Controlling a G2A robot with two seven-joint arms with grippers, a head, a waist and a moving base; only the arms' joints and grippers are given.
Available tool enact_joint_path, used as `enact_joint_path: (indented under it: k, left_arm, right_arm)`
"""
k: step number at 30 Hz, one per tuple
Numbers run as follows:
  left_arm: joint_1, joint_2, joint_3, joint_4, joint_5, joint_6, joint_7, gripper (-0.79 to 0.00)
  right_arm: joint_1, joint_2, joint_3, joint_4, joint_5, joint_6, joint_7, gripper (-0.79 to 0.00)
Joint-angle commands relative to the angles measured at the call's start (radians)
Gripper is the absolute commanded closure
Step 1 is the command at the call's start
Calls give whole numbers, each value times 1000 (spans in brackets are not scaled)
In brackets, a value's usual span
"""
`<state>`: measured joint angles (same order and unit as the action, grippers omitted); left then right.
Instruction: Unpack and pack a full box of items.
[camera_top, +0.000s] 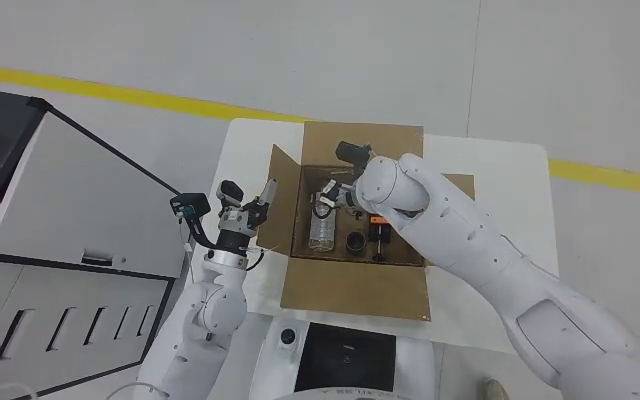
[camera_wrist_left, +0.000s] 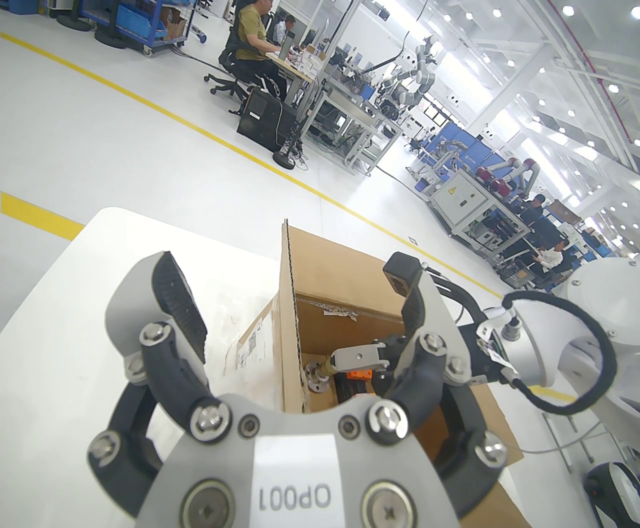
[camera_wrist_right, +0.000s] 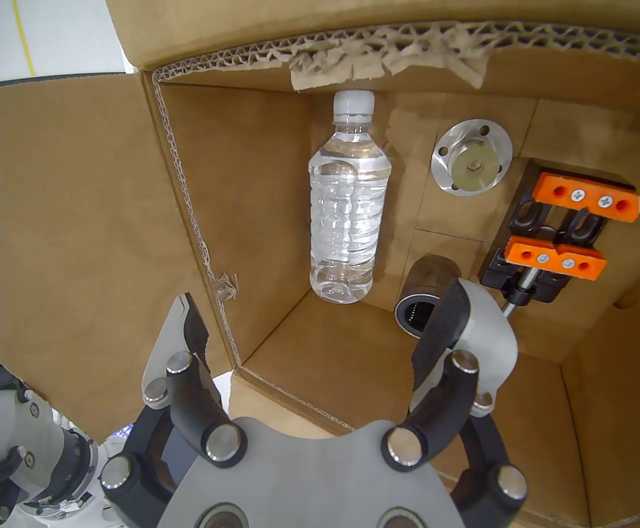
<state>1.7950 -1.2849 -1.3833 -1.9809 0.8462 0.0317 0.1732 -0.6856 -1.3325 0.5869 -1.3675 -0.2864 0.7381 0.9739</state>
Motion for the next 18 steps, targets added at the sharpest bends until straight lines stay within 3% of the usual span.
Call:
enact_joint_path:
  k: [1,3,7,18]
  left_arm:
    - [0,0,0,0,0,0,0,-785]
    - [0,0,0,0,0,0,0,-785]
    - [0,0,0,0,0,0,0,-785]
    - [0,0,0,0,0,0,0,-785]
  right_arm:
    - [-1,-4,-23,-16,-26,-7,0,-437]
    - [12,-12,-53,-16,-55,14,13,-388]
    - [49,-40,-130,16,-126,82,26,-391]
    - [120,-120,-220,171,-122,65,27,-557]
